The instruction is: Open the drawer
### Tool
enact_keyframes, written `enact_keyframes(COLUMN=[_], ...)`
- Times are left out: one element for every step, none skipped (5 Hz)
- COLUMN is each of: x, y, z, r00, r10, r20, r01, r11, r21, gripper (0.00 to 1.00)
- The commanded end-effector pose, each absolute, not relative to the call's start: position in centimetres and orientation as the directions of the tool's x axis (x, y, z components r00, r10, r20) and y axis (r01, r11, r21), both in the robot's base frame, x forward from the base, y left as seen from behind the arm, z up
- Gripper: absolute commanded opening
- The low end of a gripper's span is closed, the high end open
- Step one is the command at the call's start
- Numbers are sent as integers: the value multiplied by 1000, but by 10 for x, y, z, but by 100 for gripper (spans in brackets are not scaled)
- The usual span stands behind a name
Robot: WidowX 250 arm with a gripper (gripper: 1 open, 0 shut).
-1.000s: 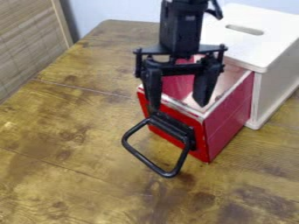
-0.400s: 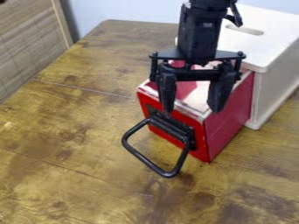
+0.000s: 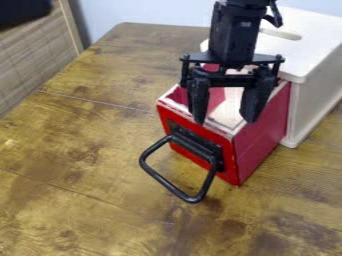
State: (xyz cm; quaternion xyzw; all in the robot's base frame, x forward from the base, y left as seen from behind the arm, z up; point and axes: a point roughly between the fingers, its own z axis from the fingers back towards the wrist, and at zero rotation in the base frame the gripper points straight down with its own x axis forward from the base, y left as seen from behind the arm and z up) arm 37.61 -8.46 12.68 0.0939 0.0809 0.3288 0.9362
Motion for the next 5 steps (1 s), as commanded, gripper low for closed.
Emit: enact_keyframes(x=[385,381,377,370,367], y=[-93,-73,-53,-48,-45], z=[152,154,157,165,173], r00=[767,770,774,780,792], r10=[641,637,633,625,610], r20=[-36,-31,-24,-20,-21], r01=[-625,-622,-620,-612,-598], r11=[759,762,765,770,782], r21=[182,180,178,180,177], gripper=[100,100,100,100,100])
